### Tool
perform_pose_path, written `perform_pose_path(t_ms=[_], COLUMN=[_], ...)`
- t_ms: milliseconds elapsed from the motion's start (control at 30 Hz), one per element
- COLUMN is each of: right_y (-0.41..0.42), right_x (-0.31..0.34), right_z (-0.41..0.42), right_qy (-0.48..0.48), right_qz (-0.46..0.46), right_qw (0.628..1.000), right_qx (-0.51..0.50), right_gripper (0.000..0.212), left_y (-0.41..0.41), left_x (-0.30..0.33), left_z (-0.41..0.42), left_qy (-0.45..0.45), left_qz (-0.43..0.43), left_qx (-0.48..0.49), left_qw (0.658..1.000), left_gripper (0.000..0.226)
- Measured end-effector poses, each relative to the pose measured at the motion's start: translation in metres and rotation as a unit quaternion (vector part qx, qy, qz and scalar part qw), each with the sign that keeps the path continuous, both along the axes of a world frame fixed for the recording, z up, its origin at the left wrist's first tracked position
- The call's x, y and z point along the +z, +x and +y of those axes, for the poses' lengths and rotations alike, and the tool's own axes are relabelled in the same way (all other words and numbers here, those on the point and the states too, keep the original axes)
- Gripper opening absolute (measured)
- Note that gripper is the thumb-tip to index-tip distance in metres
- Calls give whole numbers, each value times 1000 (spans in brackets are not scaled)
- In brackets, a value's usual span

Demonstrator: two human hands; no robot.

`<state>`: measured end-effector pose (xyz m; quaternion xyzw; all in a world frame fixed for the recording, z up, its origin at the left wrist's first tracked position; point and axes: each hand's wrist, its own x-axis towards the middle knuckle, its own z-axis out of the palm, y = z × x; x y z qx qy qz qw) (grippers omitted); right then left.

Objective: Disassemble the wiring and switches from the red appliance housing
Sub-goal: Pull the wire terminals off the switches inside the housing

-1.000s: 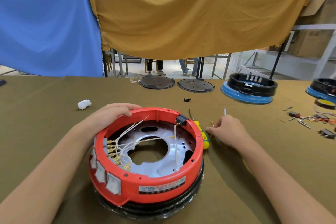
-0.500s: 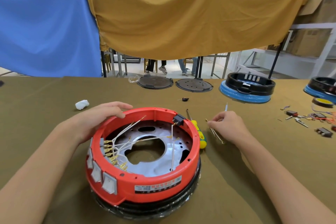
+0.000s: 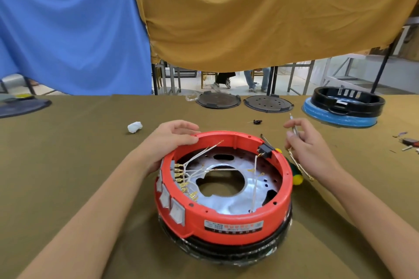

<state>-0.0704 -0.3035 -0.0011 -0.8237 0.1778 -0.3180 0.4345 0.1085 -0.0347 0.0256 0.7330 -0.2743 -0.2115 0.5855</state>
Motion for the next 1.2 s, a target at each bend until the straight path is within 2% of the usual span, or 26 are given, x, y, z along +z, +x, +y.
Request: perform_pose_path(t_ms=[67,267,433,700,967,1100,1200], right_y=[-1,-2,-4,-7,-10,-8,-7], right_x=[1,5,7,11,16,16,16], right_z=[3,13,16,20,29,32,29], right_qy=[6,20,42,62,65,80,128], right_qz=[-2,-15,-40,-58,-80,-84,-102], right_qw=[1000,999,998,995,990,985,976], right_qx=[12,30,27,51,100,131,142], right_gripper=[17,17,18,24,23,22,22], left_y=[0,-1,-6,-6,3,1,0], left_x=[5,14,17,11,12,15,14], left_z=[5,23,19,12,22,19,12], left_qy=[16,153,136,109,176,141,85], left_qz=[5,-9,-39,-40,-30,-69,-87], left_qx=[-2,-59,-40,-19,-58,-86,-95], left_qw=[1000,986,989,993,982,984,988], left_gripper=[24,24,27,27,24,23,27])
